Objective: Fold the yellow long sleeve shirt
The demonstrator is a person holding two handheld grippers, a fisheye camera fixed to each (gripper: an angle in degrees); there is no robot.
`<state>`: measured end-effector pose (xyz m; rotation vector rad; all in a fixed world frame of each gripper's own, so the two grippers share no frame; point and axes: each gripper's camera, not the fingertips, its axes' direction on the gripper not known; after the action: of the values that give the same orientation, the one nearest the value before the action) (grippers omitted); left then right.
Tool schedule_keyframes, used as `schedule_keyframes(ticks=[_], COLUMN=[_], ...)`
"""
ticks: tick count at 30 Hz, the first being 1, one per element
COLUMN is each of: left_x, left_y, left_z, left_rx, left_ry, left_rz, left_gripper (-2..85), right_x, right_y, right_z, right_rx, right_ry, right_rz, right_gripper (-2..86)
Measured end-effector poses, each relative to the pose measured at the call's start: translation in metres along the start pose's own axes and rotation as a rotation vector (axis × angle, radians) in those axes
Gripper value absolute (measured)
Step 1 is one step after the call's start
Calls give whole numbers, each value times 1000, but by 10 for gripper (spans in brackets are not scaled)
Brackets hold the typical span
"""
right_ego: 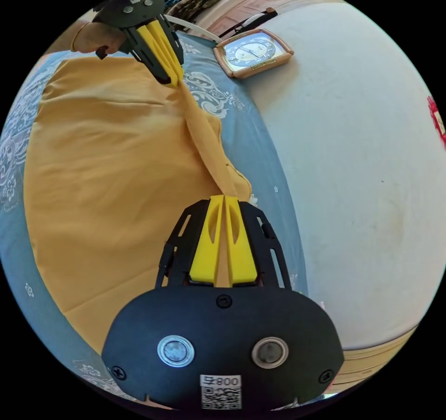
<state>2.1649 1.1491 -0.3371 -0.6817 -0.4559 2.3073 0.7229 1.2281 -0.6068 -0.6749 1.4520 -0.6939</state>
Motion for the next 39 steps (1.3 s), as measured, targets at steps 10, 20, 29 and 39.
schedule_keyframes(ticks=[10, 20, 29, 39], left_x=[-98, -112, -176, -248], left_y=[-31, 7, 32, 263], left_z=[49, 24, 65, -34], left_rx=[-65, 77, -78, 38], left_ry=[227, 208, 235, 500], left_rz=[-257, -245, -379, -748], left_gripper=[62, 34, 18, 92], right_x=[113, 181, 212, 248], right_y=[8, 85, 146, 360], right_z=[47, 43, 95, 3], right_rx=[-85, 28, -152, 46], right_ry=[-344, -517, -661, -837], right_rz=[223, 484, 533, 912], right_gripper=[47, 45, 11, 66])
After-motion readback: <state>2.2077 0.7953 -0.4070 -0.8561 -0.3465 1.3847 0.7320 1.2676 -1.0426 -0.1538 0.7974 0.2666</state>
